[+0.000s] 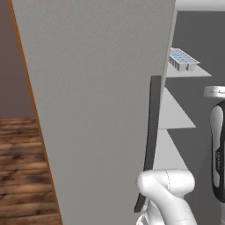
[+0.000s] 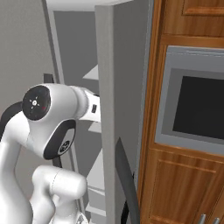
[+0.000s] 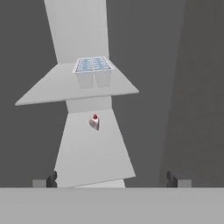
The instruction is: Open the freezer door, pick up the ice cube tray from the freezer, and place it on the dining counter.
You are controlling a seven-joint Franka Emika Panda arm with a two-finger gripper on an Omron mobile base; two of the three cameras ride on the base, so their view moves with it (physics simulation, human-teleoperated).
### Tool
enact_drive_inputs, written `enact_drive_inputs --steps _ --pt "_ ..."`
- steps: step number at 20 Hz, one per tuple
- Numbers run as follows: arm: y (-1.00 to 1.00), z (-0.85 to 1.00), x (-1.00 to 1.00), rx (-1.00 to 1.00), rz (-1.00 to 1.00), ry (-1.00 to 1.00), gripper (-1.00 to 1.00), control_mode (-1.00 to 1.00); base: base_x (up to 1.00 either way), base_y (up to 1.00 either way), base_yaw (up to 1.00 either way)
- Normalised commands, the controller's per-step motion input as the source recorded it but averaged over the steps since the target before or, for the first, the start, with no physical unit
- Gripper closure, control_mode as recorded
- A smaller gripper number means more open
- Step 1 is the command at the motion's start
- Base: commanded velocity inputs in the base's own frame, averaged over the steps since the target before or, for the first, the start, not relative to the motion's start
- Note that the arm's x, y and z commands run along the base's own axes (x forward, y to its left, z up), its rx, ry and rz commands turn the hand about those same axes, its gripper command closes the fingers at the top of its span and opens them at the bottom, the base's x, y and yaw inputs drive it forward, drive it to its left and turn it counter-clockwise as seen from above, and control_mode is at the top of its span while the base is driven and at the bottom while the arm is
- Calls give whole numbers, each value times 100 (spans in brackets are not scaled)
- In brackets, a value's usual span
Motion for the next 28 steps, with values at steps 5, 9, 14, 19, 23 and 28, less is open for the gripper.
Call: enact_drive_inputs --steps 5,9,14,19,23,28 --pt "0 36 -9 21 0 0 -100 -100 0 0 0" --pt "14 50 -8 18 -11 0 -100 -100 0 0 0" --pt "10 50 0 18 -12 0 -100 -100 0 0 0" --pt "5 16 0 20 -13 -1 -100 -100 0 0 0" --pt "0 1 0 27 -8 -4 -100 -100 0 0 0" --pt "1 0 11 23 -1 -10 -100 -100 0 0 0"
